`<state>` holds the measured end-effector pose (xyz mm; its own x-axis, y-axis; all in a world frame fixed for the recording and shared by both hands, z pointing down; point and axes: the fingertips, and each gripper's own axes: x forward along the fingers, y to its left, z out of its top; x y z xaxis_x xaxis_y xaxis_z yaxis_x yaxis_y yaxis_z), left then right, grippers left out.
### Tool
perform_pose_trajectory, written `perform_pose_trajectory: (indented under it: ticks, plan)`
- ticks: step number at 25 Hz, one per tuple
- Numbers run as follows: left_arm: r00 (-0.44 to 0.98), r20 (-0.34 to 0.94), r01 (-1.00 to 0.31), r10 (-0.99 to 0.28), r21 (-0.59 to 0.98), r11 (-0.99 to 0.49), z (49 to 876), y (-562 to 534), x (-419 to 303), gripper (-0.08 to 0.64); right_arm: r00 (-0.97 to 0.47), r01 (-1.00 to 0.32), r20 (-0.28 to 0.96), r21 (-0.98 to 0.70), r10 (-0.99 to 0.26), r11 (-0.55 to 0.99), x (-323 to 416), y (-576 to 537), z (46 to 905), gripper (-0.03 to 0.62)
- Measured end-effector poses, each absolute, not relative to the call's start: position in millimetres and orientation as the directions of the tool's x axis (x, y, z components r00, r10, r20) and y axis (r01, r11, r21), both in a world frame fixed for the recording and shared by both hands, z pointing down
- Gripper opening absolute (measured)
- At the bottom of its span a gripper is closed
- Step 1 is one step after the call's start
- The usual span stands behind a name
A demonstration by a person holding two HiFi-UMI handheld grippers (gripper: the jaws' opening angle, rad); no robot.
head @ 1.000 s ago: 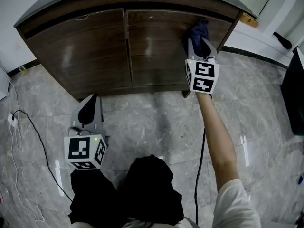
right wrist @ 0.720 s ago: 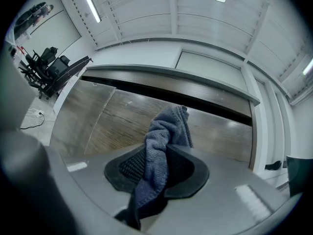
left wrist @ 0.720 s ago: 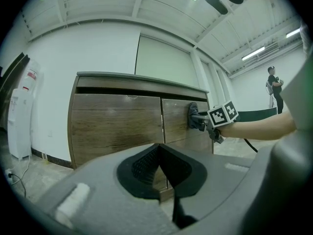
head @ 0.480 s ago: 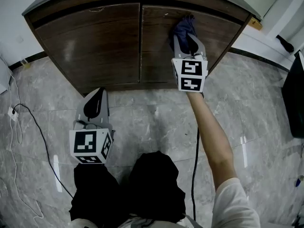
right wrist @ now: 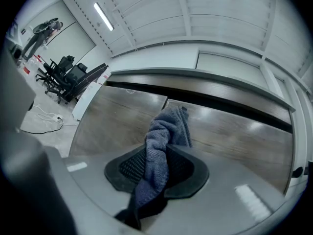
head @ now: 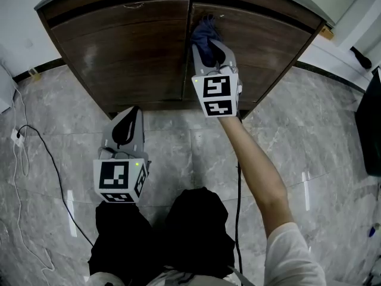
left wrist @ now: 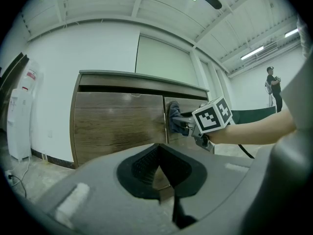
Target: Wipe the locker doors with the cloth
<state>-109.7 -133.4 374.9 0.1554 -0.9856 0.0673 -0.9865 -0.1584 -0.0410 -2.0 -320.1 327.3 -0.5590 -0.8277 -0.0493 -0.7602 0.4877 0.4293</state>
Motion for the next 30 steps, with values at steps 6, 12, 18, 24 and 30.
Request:
perform_pose_trajectory:
  ticks: [6, 12, 18, 24, 30]
  plan:
    - [0.151, 0.07, -0.987, -0.986, -0.042, -0.154, 376, -132, -115, 0.0, -0.581, -0.731, -0.013, 0.448, -0.814, 0.514, -11, -317, 348, 0.101]
    - [0.155, 0.075, -0.986, -0.985, -0.054, -0.159, 378, -133, -112, 0.0, -0.549, -0.748, -0.005, 0.449, -0.836, 0.489, 18, -326, 356, 0.1]
    - [0.161, 0.089, -0.985, -0.983, -0.051, -0.166, 383, -135, -107, 0.0, -0.501, -0.775, 0.0, 0.444, -0.865, 0.449, 63, -338, 358, 0.098]
    - [0.169, 0.1, -0.983, -0.98, -0.051, -0.175, 386, -137, -99, 0.0, -0.448, -0.803, 0.004, 0.439, -0.894, 0.404, 106, -351, 361, 0.092]
    - [0.165, 0.103, -0.984, -0.981, -0.057, -0.171, 386, -138, -97, 0.0, -0.398, -0.83, 0.008, 0.423, -0.917, 0.364, 151, -364, 363, 0.087]
